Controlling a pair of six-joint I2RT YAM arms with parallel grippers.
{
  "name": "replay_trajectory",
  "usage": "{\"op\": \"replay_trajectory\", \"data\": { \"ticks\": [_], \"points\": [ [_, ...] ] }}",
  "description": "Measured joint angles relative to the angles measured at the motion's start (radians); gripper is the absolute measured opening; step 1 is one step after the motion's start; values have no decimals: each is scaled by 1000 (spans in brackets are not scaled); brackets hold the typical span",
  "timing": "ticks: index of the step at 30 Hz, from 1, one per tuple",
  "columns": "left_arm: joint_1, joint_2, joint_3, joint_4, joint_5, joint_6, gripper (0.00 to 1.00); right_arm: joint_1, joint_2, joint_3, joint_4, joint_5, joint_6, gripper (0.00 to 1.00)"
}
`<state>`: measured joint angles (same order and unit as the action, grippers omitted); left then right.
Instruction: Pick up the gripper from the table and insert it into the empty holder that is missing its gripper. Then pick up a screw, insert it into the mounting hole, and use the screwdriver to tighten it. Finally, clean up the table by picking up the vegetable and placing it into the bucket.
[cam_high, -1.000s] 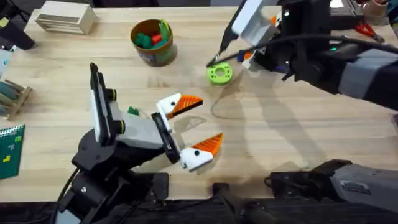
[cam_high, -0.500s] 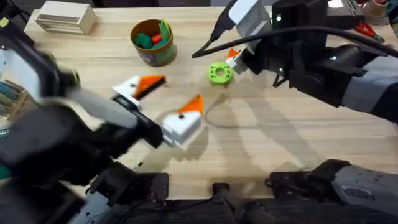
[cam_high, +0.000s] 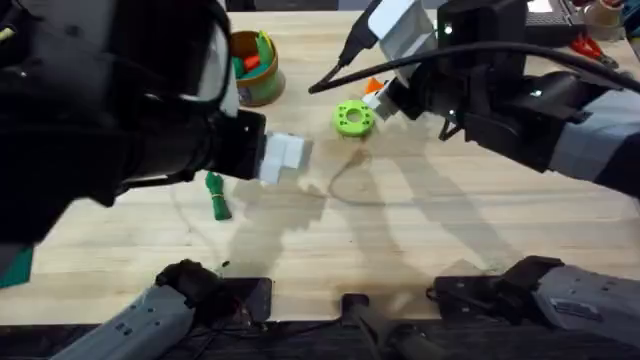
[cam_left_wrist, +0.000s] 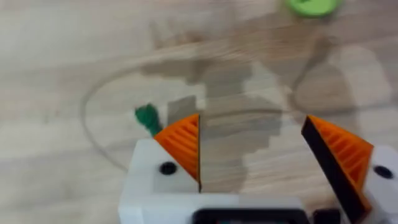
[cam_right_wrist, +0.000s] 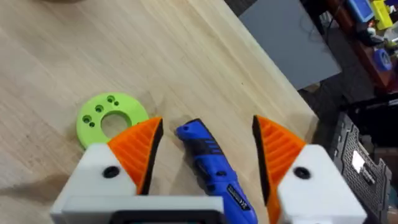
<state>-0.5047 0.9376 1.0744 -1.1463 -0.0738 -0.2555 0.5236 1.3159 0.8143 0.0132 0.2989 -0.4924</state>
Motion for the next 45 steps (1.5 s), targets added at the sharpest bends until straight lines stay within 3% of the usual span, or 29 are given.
{"op": "replay_trajectory", "data": {
  "ticks": [3,6,10,16,17,21,26,30,31,32,34,35,40,45],
  "points": [
    [39,43,-2,-53,-53,-122,987,0,0,0,-15,0,0,833],
    [110,60,-34,-49,-93,-249,987,0,0,0,-36,0,1,833],
    [188,62,-145,-4,-107,-329,987,0,-15,0,-66,0,3,834],
    [282,65,-328,136,-89,-356,987,0,-61,0,-67,0,3,834],
    [345,67,-393,153,-80,-359,987,0,-66,0,-72,0,3,834],
    [420,102,-429,168,-79,-351,987,0,-66,0,-76,0,3,834],
    [462,171,-431,175,-78,-344,982,0,-66,0,-76,0,3,833],
    [465,239,-431,175,-70,-338,845,-4,-66,0,-76,0,3,834],
    [466,267,-431,174,-65,-337,532,-18,-66,0,-76,0,3,833],
    [466,268,-431,175,-63,-336,366,-24,-66,0,-76,0,3,834],
    [465,268,-431,174,-60,-337,79,-34,-66,0,-76,0,2,834],
    [465,268,-430,171,-60,-340,27,-40,-66,0,-76,0,2,833],
    [465,268,-381,126,-49,-351,23,-48,-66,0,-76,0,2,833],
    [465,268,-207,101,-36,-350,23,-43,-69,0,-87,1,3,833]
  ]
}}
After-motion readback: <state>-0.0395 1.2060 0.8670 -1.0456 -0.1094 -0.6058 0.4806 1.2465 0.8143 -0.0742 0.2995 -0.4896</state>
